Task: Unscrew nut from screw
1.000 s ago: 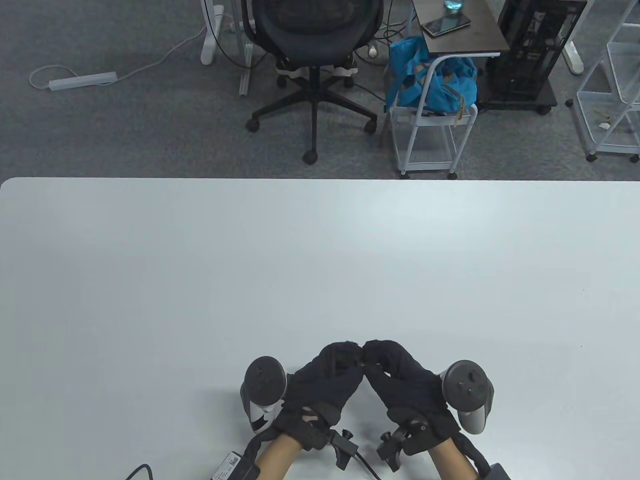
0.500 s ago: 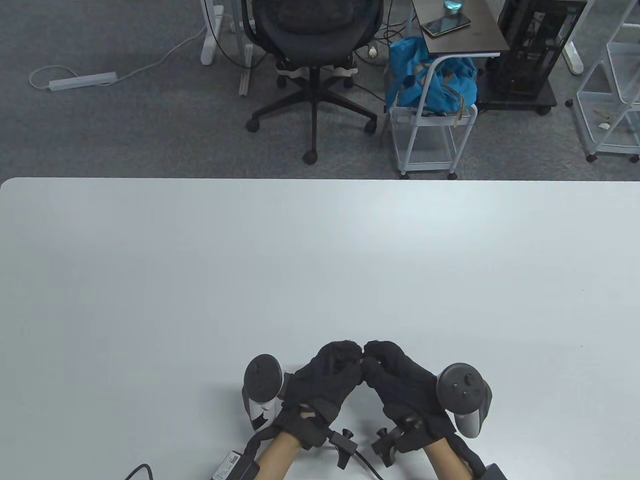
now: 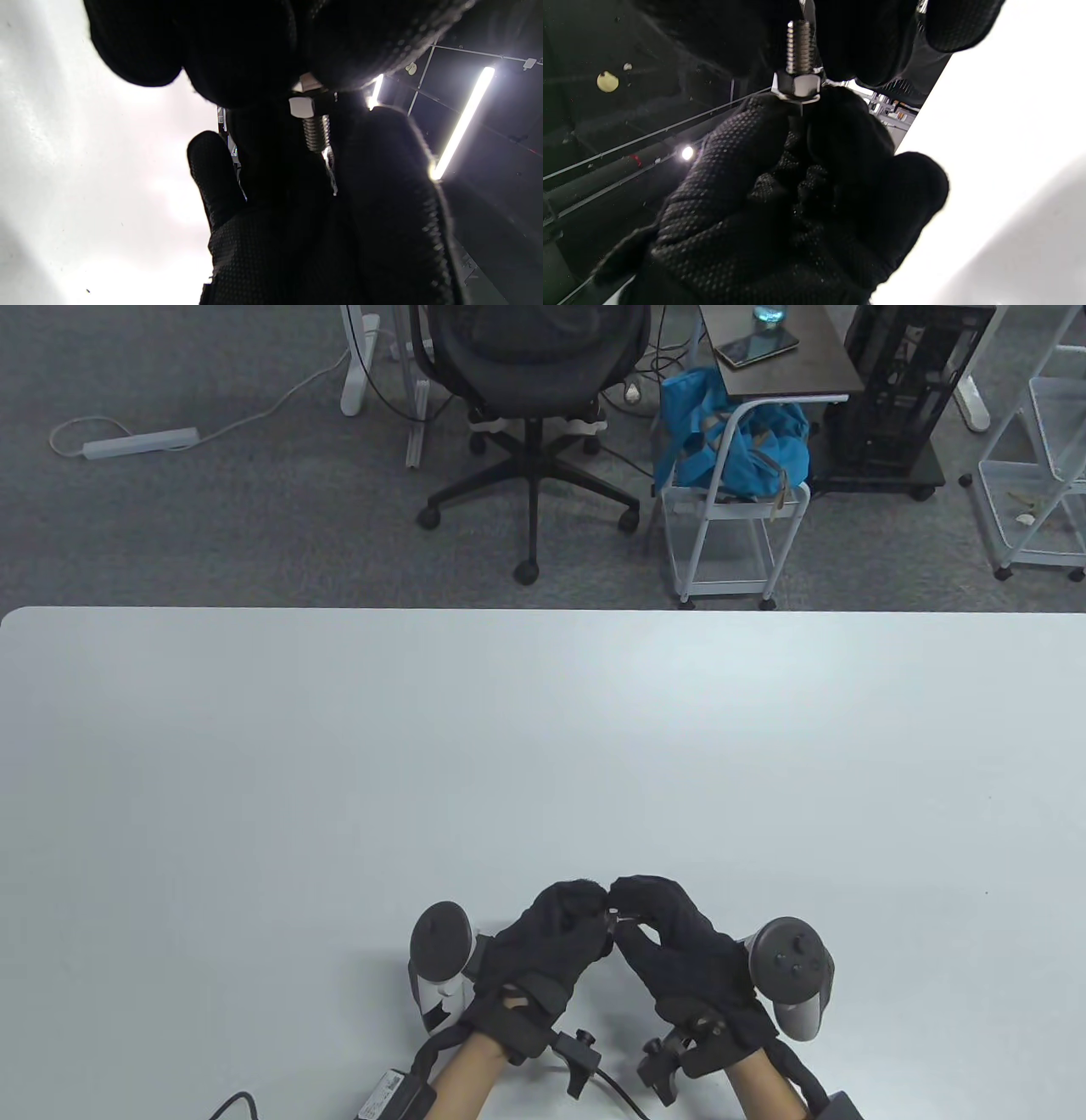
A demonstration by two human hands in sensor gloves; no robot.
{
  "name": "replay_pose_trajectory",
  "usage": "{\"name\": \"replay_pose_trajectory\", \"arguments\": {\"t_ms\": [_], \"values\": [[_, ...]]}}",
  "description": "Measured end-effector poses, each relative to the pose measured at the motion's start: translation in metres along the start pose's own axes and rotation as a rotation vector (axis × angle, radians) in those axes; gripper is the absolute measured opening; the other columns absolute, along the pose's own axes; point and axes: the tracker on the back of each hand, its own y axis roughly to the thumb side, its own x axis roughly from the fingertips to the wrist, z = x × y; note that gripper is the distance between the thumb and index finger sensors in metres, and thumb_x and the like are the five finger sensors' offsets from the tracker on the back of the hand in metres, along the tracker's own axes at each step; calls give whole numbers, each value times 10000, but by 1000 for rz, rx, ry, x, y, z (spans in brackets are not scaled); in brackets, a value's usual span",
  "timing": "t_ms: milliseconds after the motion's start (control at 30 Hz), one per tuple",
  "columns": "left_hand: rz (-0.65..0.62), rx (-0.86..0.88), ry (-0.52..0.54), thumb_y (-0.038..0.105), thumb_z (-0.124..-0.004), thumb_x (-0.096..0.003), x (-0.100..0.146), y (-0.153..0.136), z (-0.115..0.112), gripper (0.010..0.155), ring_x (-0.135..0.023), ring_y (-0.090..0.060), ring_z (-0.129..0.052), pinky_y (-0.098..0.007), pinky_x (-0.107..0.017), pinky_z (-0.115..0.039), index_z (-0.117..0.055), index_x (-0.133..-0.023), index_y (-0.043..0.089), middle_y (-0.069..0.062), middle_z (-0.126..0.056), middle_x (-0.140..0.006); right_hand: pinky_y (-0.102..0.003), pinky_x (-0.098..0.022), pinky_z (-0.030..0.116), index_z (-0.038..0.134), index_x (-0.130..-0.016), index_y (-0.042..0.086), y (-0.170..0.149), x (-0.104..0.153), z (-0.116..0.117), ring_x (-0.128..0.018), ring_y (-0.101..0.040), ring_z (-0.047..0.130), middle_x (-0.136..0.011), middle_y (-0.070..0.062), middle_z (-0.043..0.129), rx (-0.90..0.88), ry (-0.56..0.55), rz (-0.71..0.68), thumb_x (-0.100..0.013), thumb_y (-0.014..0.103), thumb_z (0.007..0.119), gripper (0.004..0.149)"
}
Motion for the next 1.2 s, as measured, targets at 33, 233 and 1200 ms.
{"name": "replay_pose_trajectory", "arguments": {"t_ms": [33, 233, 1200], "values": [[-1, -2, 0, 369, -865, -480, 0, 0, 0, 490, -604, -274, -972, -572, -546, -811, -766, -934, 214, -139, -906, -834, -688, -619, 610, 636, -1047, 121, -1, 0, 0, -809, -470, 762, -988, -231, 694, 5, -12, 11, -551, 464, 733, 611], [-6, -10, -9, 367, -863, -481, 0, -1, 0, 489, -607, -276, -970, -574, -547, -809, -764, -935, 217, -139, -901, -840, -631, -543, 741, 745, -939, 72, -2, 0, 3, -552, -359, 934, -725, -127, 911, 115, -33, 36, -538, 453, 747, 553], [13, 2, -7, 370, -853, -486, 0, -2, 1, 486, -610, -279, -962, -576, -550, -802, -759, -938, 219, -141, -893, -842, -625, -595, 719, 685, -992, 136, 2, -1, 4, -657, -354, 892, -815, -120, 846, 133, 18, -36, -526, 332, 804, 519]]}}
